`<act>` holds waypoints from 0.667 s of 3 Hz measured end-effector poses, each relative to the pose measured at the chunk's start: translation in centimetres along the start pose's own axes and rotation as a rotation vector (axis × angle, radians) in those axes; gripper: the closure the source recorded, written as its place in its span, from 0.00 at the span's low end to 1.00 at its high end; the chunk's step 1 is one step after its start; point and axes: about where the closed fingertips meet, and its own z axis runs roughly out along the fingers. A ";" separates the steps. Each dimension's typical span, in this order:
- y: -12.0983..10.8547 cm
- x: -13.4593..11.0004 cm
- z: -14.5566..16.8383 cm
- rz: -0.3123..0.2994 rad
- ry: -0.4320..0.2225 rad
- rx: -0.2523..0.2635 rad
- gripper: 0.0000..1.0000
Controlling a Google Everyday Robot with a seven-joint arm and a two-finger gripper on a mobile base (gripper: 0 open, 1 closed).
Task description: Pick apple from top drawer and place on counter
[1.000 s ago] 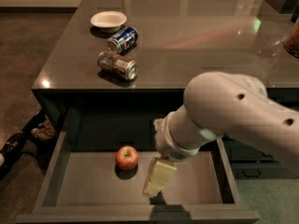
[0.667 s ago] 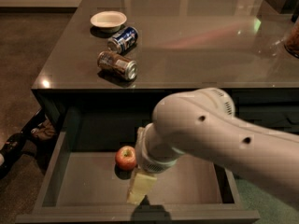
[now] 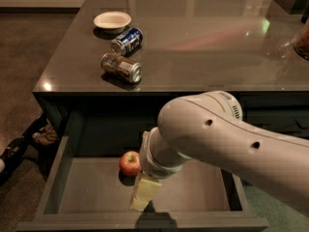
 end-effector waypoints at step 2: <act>-4.6 -2.3 4.3 -0.036 -0.158 -0.033 0.00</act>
Offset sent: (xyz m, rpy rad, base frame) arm 0.0914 0.0445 -0.0320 0.2441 -0.0332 0.0772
